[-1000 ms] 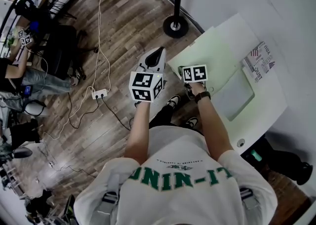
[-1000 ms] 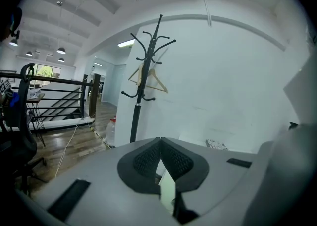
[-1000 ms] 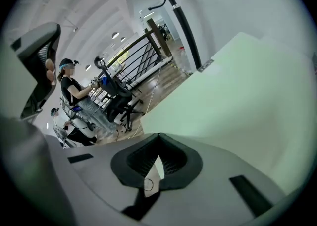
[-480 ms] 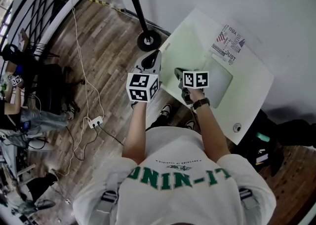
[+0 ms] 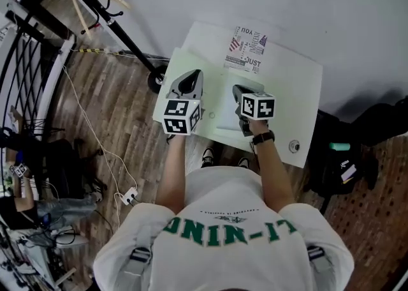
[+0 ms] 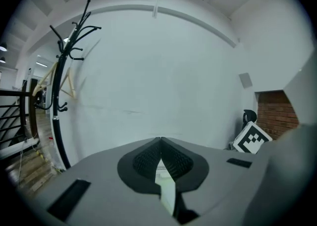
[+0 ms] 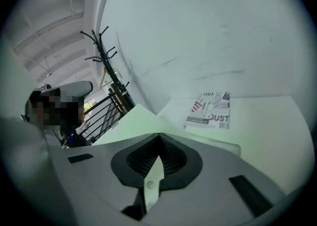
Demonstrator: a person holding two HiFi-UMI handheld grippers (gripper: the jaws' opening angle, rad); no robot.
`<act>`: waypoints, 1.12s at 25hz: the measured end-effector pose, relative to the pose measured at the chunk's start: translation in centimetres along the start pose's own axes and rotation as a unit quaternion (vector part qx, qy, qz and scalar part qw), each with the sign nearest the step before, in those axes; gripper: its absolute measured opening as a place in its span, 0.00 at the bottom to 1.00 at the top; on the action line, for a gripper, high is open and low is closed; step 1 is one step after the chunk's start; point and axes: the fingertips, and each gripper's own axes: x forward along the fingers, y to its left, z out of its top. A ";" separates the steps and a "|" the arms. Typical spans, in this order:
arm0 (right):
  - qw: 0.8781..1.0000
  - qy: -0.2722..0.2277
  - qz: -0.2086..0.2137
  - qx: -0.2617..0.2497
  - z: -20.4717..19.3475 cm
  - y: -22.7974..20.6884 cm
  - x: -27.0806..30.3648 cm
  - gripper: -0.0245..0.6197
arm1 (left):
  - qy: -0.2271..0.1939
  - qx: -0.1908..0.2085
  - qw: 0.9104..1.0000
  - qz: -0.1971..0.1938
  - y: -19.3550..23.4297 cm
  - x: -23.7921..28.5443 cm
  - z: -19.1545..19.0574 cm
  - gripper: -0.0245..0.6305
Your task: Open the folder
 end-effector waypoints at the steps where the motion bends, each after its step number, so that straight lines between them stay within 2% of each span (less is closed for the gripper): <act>1: 1.000 -0.015 -0.010 0.002 0.8 -1.0 -1.2 0.06 | -0.001 0.005 1.000 -0.010 -1.0 0.7 0.4 0.06; 7: 0.991 -0.096 -0.085 -0.025 5.5 -5.5 -9.0 0.06 | -0.008 0.025 0.998 -0.058 -6.8 4.3 2.0 0.06; 14: 0.970 -0.184 -0.149 -0.063 11.2 -7.1 -17.1 0.06 | -0.034 0.048 0.994 -0.097 -12.6 7.1 6.2 0.06; 22: 0.942 -0.268 -0.181 -0.085 16.1 -6.5 -23.7 0.06 | -0.061 0.061 0.991 -0.102 -14.2 7.4 10.4 0.06; 28: 0.930 -0.290 -0.199 -0.104 17.6 -6.4 -25.7 0.06 | -0.077 0.076 0.990 -0.090 -14.1 6.8 12.2 0.06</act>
